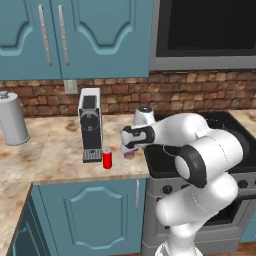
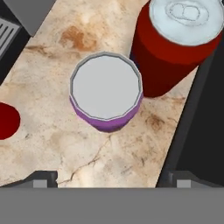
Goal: Four empty soda cans are scattered around the kitchen. Gather all the cans and cluster them next to the stove for recycling.
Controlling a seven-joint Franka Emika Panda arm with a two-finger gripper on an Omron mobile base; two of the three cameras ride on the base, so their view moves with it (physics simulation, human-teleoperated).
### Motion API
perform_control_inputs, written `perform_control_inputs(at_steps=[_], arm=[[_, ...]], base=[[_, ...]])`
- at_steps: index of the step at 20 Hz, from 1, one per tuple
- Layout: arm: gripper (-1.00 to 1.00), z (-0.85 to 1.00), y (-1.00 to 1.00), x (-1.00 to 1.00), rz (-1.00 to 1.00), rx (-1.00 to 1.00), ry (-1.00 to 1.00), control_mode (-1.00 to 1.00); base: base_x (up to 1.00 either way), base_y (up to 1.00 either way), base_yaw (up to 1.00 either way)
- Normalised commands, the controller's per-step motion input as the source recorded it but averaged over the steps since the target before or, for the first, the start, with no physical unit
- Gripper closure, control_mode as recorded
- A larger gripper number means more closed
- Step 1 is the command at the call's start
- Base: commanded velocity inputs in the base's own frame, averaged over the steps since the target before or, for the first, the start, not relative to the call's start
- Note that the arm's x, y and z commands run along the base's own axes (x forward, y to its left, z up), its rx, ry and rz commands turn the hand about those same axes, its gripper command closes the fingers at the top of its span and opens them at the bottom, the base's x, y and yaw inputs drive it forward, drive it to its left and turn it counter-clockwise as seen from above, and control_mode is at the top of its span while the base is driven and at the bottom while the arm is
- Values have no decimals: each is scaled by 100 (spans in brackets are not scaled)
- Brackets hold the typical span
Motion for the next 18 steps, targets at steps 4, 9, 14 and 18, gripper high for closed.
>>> perform_control_inputs(at_steps=[4, 9, 14, 18], arm=[[-100, 19, -6, -41, -2, 0, -1, -100], [-100, 23, 1, -31, 0, 0, -1, -100], [-100, 25, 0, -37, 0, 2, -1, -100], [-100, 24, -4, -42, 0, 1, -5, -100]], base=[[0, 0, 0], [0, 0, 0], [0, 0, 0], [0, 0, 0]])
